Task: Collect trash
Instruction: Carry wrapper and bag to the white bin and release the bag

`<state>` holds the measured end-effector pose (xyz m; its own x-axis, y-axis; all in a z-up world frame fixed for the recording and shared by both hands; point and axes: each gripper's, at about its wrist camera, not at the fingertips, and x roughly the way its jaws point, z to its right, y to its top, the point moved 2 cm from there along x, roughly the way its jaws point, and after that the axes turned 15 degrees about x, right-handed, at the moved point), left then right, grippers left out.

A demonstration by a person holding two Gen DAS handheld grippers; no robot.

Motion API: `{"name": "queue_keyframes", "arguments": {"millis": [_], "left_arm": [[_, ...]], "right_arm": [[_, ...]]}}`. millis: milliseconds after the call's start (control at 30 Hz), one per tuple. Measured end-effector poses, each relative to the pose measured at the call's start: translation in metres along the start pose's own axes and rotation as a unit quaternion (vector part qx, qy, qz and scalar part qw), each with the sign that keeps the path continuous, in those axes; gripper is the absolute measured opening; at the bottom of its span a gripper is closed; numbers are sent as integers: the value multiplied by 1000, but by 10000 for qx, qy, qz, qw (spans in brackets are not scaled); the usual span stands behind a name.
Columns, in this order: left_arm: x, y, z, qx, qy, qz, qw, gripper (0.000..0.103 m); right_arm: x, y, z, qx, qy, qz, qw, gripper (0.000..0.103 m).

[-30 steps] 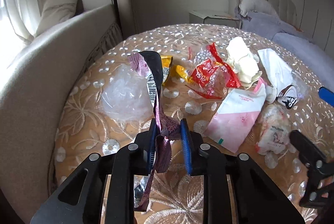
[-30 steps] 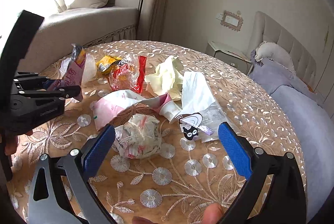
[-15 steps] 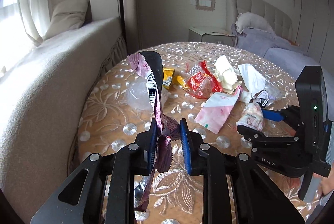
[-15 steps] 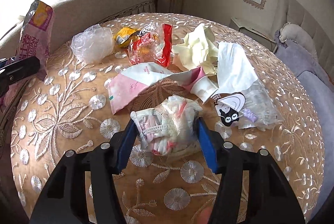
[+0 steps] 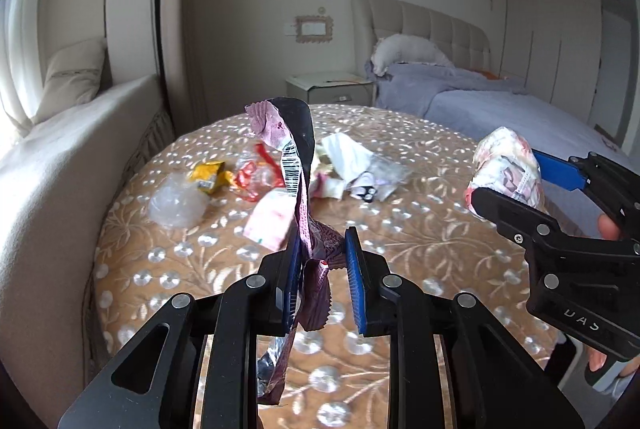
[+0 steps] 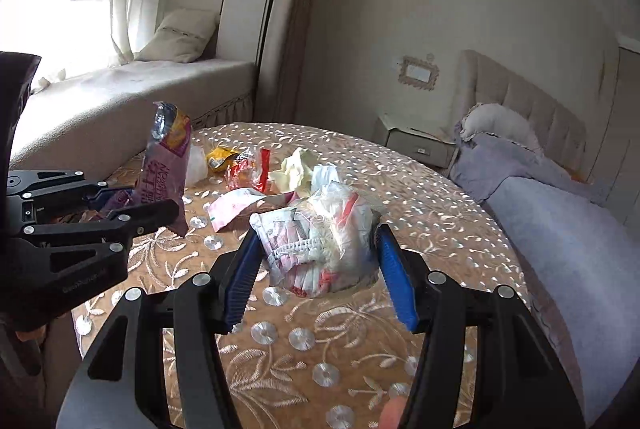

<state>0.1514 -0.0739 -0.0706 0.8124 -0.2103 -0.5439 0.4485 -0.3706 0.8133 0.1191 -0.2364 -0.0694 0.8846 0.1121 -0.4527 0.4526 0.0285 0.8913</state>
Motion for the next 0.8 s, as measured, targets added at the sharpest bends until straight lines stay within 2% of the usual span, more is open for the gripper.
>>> {"name": "queue_keyframes", "arguments": {"millis": [167,367,533,800], "left_arm": [[-11,7,56,408,-471,175,9979,21],[-21,10,120,691,-1081,307,9913,21],[-22,12,167,1029,-1343,306,9851,21],[-21,13,230,1579,-1802,154,9707,21]], "right_arm": [[-43,-14,36,346,-362,211,9985,59],[-83,-37,81,651,-895,328,9933,59],[-109,-57,114,889,-1346,396,9861,59],[-136,-84,150,1228,-1755,372,9761,59]]}}
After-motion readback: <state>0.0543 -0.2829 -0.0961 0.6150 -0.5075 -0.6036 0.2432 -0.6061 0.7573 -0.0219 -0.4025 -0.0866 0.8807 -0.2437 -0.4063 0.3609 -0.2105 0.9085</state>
